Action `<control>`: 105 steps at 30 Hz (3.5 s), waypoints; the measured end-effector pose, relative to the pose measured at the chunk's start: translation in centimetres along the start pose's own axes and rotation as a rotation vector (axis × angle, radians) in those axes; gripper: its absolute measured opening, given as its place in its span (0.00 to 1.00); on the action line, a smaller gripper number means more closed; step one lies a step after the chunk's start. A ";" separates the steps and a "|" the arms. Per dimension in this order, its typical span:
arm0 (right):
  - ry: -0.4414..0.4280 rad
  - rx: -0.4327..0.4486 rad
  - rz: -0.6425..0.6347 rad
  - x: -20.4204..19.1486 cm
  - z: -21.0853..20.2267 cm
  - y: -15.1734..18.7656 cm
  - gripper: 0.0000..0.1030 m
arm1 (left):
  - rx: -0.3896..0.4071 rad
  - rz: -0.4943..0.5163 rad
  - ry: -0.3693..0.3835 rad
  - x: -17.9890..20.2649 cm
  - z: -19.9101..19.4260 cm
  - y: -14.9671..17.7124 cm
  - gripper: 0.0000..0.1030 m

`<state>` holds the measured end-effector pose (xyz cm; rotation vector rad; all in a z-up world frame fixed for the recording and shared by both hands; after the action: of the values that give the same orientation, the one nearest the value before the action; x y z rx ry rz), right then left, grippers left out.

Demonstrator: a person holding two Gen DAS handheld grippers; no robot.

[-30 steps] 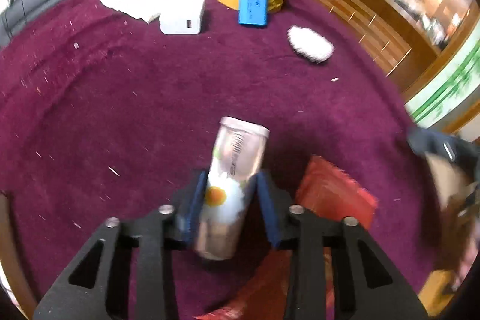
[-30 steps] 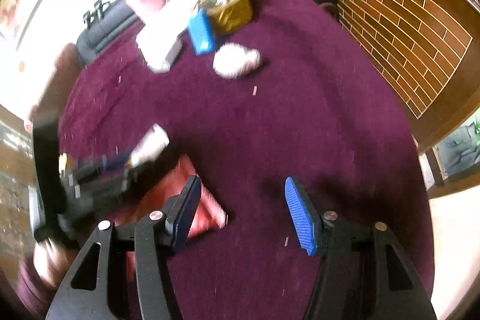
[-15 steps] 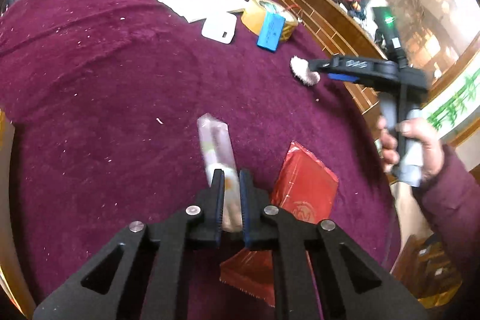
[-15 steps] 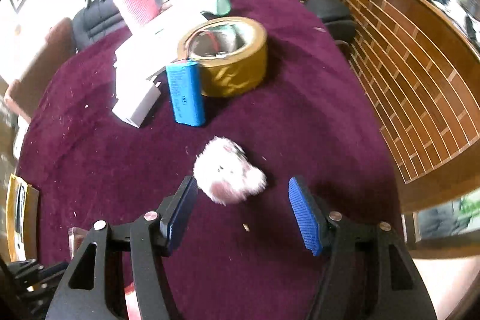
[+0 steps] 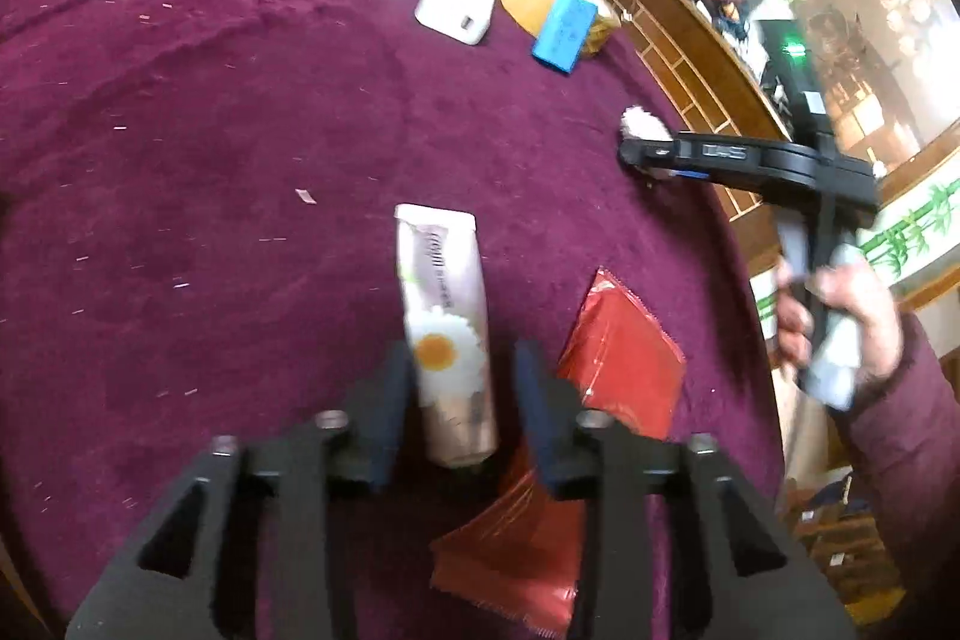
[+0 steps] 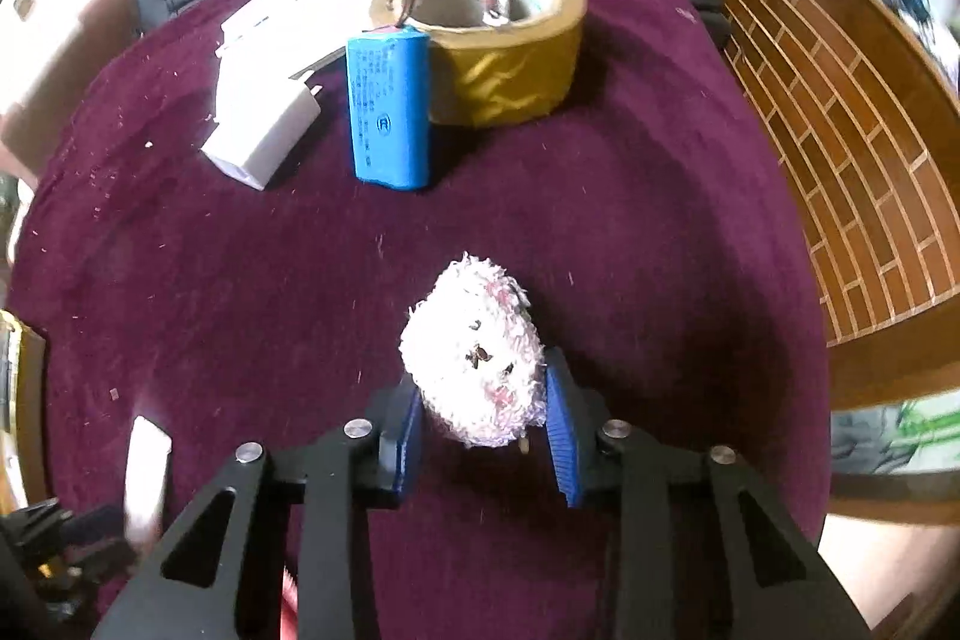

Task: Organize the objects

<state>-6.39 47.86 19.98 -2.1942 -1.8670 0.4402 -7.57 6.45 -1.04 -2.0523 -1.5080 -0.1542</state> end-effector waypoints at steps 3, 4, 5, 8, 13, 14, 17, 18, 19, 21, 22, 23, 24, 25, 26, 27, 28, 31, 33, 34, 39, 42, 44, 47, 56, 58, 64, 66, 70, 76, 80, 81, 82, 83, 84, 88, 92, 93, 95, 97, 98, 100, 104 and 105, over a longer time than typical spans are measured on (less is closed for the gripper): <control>-0.035 0.005 0.035 0.6 -1.7 1.4 0.31 | 0.019 0.096 -0.069 1.6 0.9 -0.7 0.53; -0.052 0.008 0.043 0.7 -2.4 1.9 0.31 | 0.007 0.163 -0.119 2.5 1.4 -0.7 0.53; -0.072 0.013 0.048 0.7 -3.1 2.5 0.31 | -0.003 0.223 -0.167 3.2 1.9 -0.7 0.53; -0.105 0.025 0.056 0.5 -4.8 3.6 0.31 | -0.005 0.287 -0.211 3.9 2.1 -0.5 0.29; -0.149 0.058 0.074 -0.4 -7.8 5.0 0.31 | -0.011 0.191 -0.100 2.2 0.6 -0.4 0.29; -0.149 0.067 0.071 -0.8 -8.2 5.3 0.31 | 0.000 0.179 -0.082 2.0 0.1 -0.3 0.29; -0.175 0.079 0.066 -2.0 -9.6 6.0 0.31 | 0.052 0.123 -0.029 0.9 -2.5 -0.1 0.29; -0.189 0.081 0.059 -2.7 -10.1 6.1 0.31 | 0.078 0.100 -0.012 0.4 -3.8 0.0 0.29; -0.198 0.083 0.053 -3.4 -10.3 6.3 0.31 | 0.096 0.085 -0.003 0.0 -4.7 0.1 0.29; -0.223 0.082 0.046 -4.7 -10.8 6.6 0.31 | 0.134 0.056 0.017 -0.7 -7.1 0.4 0.29; -0.245 0.081 0.038 -5.9 -11.0 6.7 0.31 | 0.160 0.043 0.020 -1.3 -8.8 0.8 0.29; -0.254 0.081 0.031 -6.7 -11.2 6.9 0.31 | 0.180 0.032 0.020 -1.7 -10.0 1.0 0.29; -0.268 0.079 0.019 -7.9 -11.4 7.1 0.31 | 0.192 0.021 0.023 -2.0 -10.8 1.1 0.29; -0.287 0.074 0.003 -9.4 -11.5 7.3 0.31 | 0.210 0.005 0.026 -2.7 -12.2 1.6 0.29; -0.303 0.068 -0.011 -10.7 -11.6 7.4 0.31 | 0.228 -0.011 0.018 -3.6 -13.7 2.1 0.29; -0.323 0.060 -0.028 -12.3 -11.7 7.7 0.31 | 0.239 -0.023 0.008 -4.3 -14.5 2.4 0.29; -0.346 0.050 -0.049 -14.2 -11.7 8.0 0.31 | 0.252 -0.041 -0.008 -5.5 -16.2 3.1 0.29; -0.418 0.012 -0.102 -19.8 -11.5 9.2 0.31 | 0.267 -0.079 -0.099 -9.2 -19.3 5.0 0.30; -0.471 -0.019 -0.130 -23.3 -11.1 9.9 0.31 | 0.270 -0.136 -0.113 -11.9 -20.8 6.1 0.30; -0.505 -0.036 -0.144 -25.5 -10.8 10.4 0.31 | 0.267 -0.170 -0.131 -13.5 -21.5 6.7 0.30; -0.620 -0.126 -0.174 -33.5 -8.8 13.3 0.32 | 0.235 -0.236 -0.258 -19.8 -23.3 9.1 0.30; -0.651 -0.195 -0.189 -37.5 -7.2 15.3 0.32 | 0.209 -0.263 -0.300 -22.7 -22.7 10.5 0.30; -0.636 -0.204 -0.231 -39.2 -6.8 16.5 0.32 | 0.180 -0.289 -0.289 -24.3 -22.2 11.1 0.30; -0.609 -0.240 -0.289 -41.1 -6.0 18.6 0.32 | 0.157 -0.266 -0.305 -24.6 -21.5 11.5 0.30; -0.438 -0.248 -0.440 -44.3 -4.6 22.4 0.32 | 0.134 -0.232 -0.363 -24.9 -20.5 10.6 0.31; -0.400 -0.243 -0.474 -44.7 -4.5 23.0 0.33 | 0.143 -0.263 -0.351 -25.4 -20.7 10.4 0.31; -0.298 -0.138 -0.579 -45.1 -5.8 23.3 0.53 | 0.143 -0.321 -0.281 -25.1 -21.1 10.1 0.52; -0.305 -0.117 -0.579 -44.9 -6.6 23.1 0.55 | 0.141 -0.311 -0.267 -24.6 -21.5 9.9 0.52; -0.363 -0.047 -0.480 -43.0 -8.7 21.4 0.57 | 0.232 -0.309 -0.265 -24.1 -24.5 9.2 0.52; -0.245 0.016 -0.357 -40.4 -9.5 17.4 0.58 | 0.476 -0.194 -0.442 -21.0 -31.2 7.6 0.53; -0.150 0.093 -0.357 -40.7 -10.7 15.2 0.59 | 0.613 -0.122 -0.500 -17.8 -34.4 7.9 0.95; -0.133 0.111 -0.351 -40.7 -11.0 15.0 0.59 | 0.636 -0.115 -0.441 -17.2 -34.7 7.8 0.97; -0.128 0.120 -0.345 -40.9 -11.1 14.7 0.59 | 0.630 -0.112 -0.371 -16.9 -34.9 7.6 1.00; -0.119 0.129 -0.337 -41.0 -11.1 14.5 0.59 | 0.613 -0.110 -0.338 -16.8 -35.1 7.3 1.00; -0.112 0.145 -0.322 -41.0 -11.3 14.1 0.59 | 0.605 -0.109 -0.349 -16.7 -35.5 7.0 1.00; -0.121 0.195 -0.295 -40.9 -12.0 14.1 0.59 | 0.678 -0.073 -0.510 -15.6 -37.6 6.4 1.00; -0.115 0.176 -0.351 -41.3 -11.9 14.3 0.60 | 0.735 -0.127 -0.608 -14.5 -39.3 7.2 1.00; -0.122 0.173 -0.362 -41.2 -12.1 14.4 0.60 | 0.743 -0.153 -0.591 -14.5 -39.3 7.7 1.00; -0.130 0.189 -0.394 -40.9 -12.9 14.9 0.60 | 0.720 -0.214 -0.533 -15.0 -38.5 8.4 1.00; -0.117 0.230 -0.430 -40.4 -13.8 15.4 0.66 | 0.658 -0.273 -0.462 -15.4 -37.1 8.9 1.00; -0.118 0.239 -0.434 -40.3 -13.9 15.5 0.68 | 0.634 -0.291 -0.442 -15.4 -36.4 9.2 1.00; -0.143 0.240 -0.438 -39.8 -14.1 15.9 0.68 | 0.580 -0.313 -0.463 -15.1 -35.1 9.9 1.00; -0.150 0.279 -0.471 -39.2 -14.6 16.7 0.68 | 0.505 -0.345 -0.554 -14.6 -33.4 11.0 1.00; -0.158 0.285 -0.474 -39.1 -14.6 16.9 0.68 | 0.489 -0.354 -0.572 -14.6 -33.1 11.2 1.00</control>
<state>8.84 6.86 30.63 -1.5132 -2.1612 0.7413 5.35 -24.89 15.88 -1.4842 -1.9934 0.6568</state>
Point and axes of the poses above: each gripper's, at about its wrist camera, not at the fingertips, and z roughly the way its jaws point, x to its right, y to its underside, the point moved 4 cm from there along z, roughly the way its jaws point, and after that the axes turned 1 degree about x, right-handed, at the moved point
